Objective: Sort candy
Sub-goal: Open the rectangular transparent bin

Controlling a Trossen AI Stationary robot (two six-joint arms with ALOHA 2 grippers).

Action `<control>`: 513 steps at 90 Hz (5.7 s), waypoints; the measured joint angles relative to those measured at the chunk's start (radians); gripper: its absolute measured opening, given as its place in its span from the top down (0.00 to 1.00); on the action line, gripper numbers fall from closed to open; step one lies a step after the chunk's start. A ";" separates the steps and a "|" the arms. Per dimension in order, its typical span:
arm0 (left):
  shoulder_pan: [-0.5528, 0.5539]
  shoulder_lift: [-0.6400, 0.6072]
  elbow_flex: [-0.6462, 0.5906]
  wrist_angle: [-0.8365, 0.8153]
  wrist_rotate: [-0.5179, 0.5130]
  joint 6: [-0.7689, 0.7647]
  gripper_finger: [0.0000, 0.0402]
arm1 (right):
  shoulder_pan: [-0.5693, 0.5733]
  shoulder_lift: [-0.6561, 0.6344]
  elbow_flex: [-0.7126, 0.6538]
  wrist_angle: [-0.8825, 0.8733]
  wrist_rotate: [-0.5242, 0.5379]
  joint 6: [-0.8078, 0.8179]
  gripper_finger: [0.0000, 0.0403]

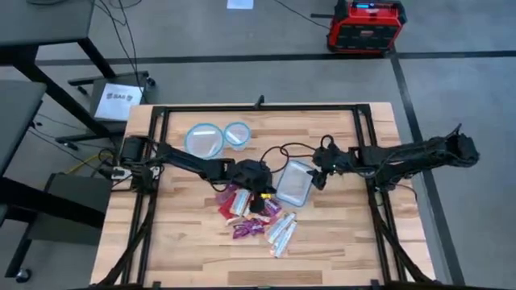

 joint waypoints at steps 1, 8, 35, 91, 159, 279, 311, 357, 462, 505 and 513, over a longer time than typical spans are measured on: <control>0.000 0.004 0.002 0.012 0.001 0.002 1.00 | 0.000 0.002 0.000 0.001 0.000 0.000 0.42; -0.002 0.015 0.004 0.015 0.006 0.006 1.00 | 0.000 0.024 0.000 -0.002 -0.002 0.000 0.42; 0.042 0.050 0.006 0.036 -0.002 0.012 1.00 | -0.009 0.095 0.004 0.017 -0.001 0.030 0.42; 0.193 0.030 0.005 0.026 -0.021 0.001 1.00 | 0.088 0.016 0.047 -0.121 -0.006 0.175 0.42; 0.118 0.059 0.007 0.046 -0.011 0.019 1.00 | 0.109 0.025 -0.014 -0.038 0.063 0.246 0.42; 0.131 0.061 0.150 -0.010 0.058 0.147 1.00 | 0.690 0.115 -0.015 0.107 0.325 0.599 0.42; 0.131 0.061 0.150 -0.010 0.058 0.157 1.00 | 0.685 0.225 -0.015 0.243 0.322 0.657 0.42; 0.130 0.061 0.150 -0.011 0.058 0.158 1.00 | 0.714 0.289 -0.015 0.338 0.447 0.617 0.42; 0.187 0.096 0.150 0.122 0.147 0.253 1.00 | 0.747 0.574 -0.226 0.982 0.694 0.500 0.42; 0.218 0.316 0.333 0.118 0.388 0.242 1.00 | 0.637 0.820 -0.245 1.386 0.684 0.398 0.42; 0.216 0.338 0.355 0.076 0.449 0.256 1.00 | 0.637 0.826 -0.263 1.442 0.687 0.373 0.42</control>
